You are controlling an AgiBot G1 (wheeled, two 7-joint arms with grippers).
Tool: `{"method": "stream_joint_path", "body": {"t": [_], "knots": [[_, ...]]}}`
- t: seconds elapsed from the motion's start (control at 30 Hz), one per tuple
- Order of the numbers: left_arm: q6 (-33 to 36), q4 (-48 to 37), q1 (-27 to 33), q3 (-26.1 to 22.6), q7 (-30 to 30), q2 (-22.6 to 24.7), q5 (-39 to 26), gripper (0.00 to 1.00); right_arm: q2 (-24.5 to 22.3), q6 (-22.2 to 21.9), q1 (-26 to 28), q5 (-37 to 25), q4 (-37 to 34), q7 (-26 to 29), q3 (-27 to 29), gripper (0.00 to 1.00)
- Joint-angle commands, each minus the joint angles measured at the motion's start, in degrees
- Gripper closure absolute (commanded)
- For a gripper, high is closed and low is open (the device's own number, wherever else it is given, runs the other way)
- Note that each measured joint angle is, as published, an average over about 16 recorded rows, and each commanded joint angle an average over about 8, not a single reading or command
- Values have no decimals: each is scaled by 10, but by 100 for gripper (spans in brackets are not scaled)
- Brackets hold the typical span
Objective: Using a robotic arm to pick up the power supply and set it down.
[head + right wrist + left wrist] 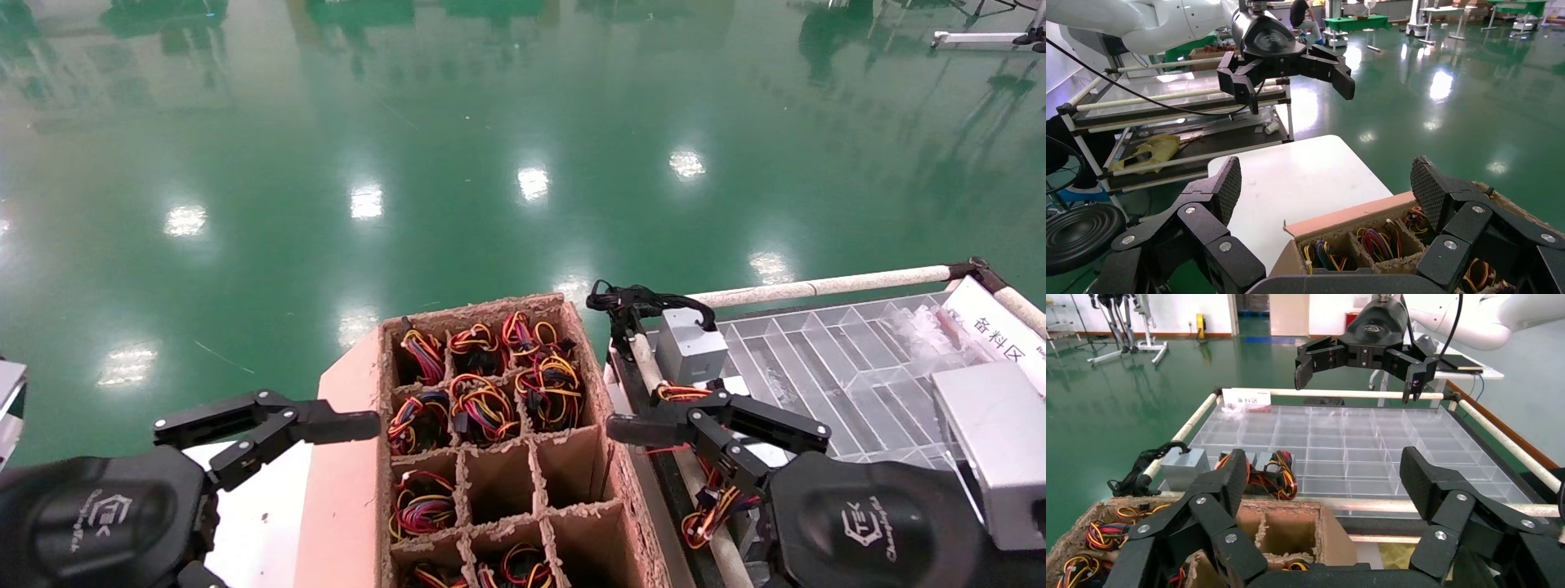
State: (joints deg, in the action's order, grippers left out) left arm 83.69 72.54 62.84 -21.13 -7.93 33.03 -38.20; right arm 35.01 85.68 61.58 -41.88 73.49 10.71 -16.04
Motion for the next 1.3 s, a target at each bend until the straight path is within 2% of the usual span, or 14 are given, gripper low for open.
{"method": "stream_joint_path", "body": {"t": [0.03,1.23,1.3], "knots": [[0,0,0,0,0,0,0,100,0,0,0,0,0,0,0,0],[0,0,0,0,0,0,0,100,0,0,0,0,0,0,0,0],[0,0,0,0,0,0,0,95,0,0,0,0,0,0,0,0]]}}
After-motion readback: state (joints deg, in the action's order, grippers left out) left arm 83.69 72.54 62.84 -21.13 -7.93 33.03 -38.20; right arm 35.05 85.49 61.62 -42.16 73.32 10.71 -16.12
